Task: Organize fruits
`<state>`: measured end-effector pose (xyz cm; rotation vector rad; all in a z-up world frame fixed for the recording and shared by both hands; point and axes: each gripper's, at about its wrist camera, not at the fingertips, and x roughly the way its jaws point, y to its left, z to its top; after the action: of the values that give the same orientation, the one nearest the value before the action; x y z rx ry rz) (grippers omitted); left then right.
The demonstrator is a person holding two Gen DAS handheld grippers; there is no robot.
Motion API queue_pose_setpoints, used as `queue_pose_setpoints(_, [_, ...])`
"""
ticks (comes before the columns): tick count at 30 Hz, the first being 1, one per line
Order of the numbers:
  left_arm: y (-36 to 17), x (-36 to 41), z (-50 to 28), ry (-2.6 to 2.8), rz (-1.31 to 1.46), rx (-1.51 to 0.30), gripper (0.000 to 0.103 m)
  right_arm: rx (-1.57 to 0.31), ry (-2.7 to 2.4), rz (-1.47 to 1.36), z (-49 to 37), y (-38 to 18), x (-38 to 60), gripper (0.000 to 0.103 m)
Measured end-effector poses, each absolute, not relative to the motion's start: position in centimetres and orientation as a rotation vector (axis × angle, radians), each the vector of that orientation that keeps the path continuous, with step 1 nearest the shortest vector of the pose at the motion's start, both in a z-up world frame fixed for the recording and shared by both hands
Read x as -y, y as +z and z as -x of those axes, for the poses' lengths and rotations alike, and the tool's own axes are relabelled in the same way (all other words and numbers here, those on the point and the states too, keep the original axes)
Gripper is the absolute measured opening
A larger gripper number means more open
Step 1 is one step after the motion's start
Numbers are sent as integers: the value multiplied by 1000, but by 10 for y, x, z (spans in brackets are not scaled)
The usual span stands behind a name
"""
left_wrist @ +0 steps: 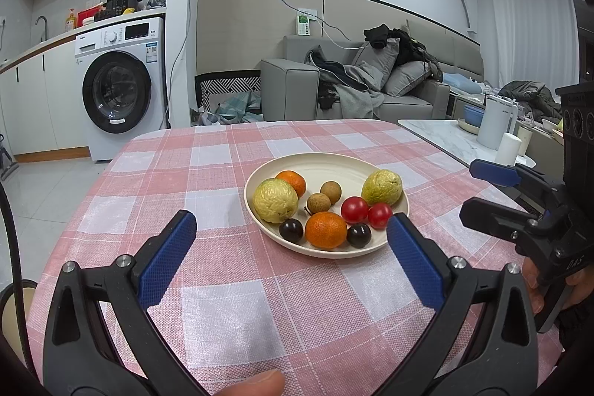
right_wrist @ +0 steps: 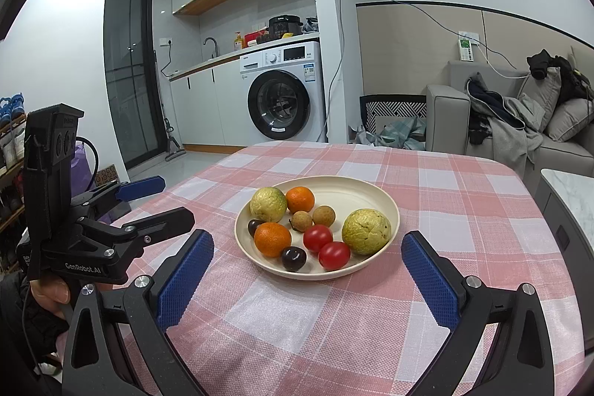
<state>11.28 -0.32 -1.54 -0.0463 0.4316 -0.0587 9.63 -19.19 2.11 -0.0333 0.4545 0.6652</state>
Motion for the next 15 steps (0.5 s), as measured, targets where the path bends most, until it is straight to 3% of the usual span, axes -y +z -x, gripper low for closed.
queue_pose_setpoints(15, [-15,2,-112,-57,48,-432,102,-456,665,35,-96,21,192,103])
